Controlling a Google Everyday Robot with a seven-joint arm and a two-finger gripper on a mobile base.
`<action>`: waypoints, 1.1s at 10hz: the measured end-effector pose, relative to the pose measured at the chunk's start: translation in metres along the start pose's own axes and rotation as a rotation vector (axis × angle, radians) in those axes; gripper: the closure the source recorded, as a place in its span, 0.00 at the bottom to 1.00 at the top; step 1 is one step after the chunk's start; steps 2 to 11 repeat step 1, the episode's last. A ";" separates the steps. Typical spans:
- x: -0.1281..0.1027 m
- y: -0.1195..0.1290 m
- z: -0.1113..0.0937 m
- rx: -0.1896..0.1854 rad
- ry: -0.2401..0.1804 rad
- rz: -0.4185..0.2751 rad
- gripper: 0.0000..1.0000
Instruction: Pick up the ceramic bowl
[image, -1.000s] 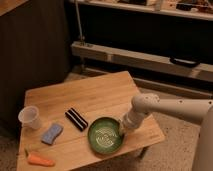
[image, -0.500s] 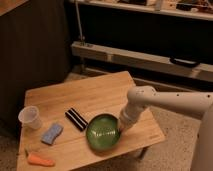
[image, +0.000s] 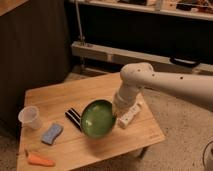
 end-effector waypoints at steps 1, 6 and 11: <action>-0.001 -0.001 -0.007 -0.016 -0.008 -0.003 1.00; -0.001 -0.001 -0.007 -0.016 -0.008 -0.003 1.00; -0.001 -0.001 -0.007 -0.016 -0.008 -0.003 1.00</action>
